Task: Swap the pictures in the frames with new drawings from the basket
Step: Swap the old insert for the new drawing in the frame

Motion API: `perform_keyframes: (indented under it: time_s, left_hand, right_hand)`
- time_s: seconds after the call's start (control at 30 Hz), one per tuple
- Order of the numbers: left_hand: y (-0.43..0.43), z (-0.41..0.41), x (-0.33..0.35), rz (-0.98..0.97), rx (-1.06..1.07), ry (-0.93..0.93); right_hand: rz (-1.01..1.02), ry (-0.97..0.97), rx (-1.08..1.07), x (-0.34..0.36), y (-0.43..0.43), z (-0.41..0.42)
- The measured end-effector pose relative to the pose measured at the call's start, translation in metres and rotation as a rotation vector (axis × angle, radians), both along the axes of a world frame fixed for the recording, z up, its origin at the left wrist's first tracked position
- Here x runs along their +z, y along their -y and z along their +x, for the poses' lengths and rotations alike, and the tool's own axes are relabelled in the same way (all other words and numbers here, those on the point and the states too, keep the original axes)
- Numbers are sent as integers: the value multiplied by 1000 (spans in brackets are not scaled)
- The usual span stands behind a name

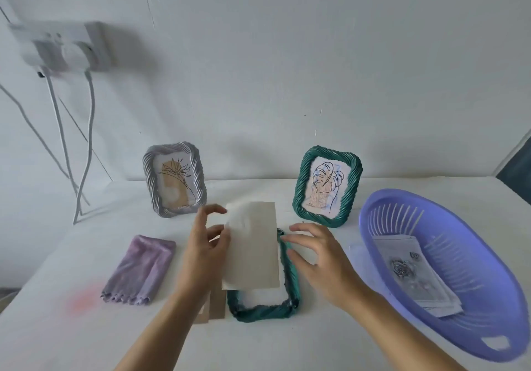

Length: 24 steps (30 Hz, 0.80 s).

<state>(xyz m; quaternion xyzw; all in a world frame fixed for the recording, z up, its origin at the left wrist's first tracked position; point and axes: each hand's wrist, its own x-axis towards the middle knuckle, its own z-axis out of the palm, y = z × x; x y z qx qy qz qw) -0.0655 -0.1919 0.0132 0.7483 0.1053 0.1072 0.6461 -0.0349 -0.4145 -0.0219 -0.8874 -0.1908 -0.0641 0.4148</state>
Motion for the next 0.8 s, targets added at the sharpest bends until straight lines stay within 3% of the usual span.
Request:
perform_keyframes:
  time_s: [0.17,0.3,0.47,0.63,0.8]
  left_hand:
    - [-22,6,-33,196,-55,-173]
    - [-19,8,-51,196,-70,-187]
    - [-9,15,-61,189,-131,-201]
    - [-1,18,-72,591,-171,-67]
    - [0,13,-84,930,-126,-73]
  right_hand:
    - [-145,-67,-40,-44,-2,11]
    - [-278,-15,-77,-69,1,11]
    - [-283,-22,-112,-81,1,8]
    - [-274,13,-122,-86,2,4]
    - [-286,49,-131,-87,2,3]
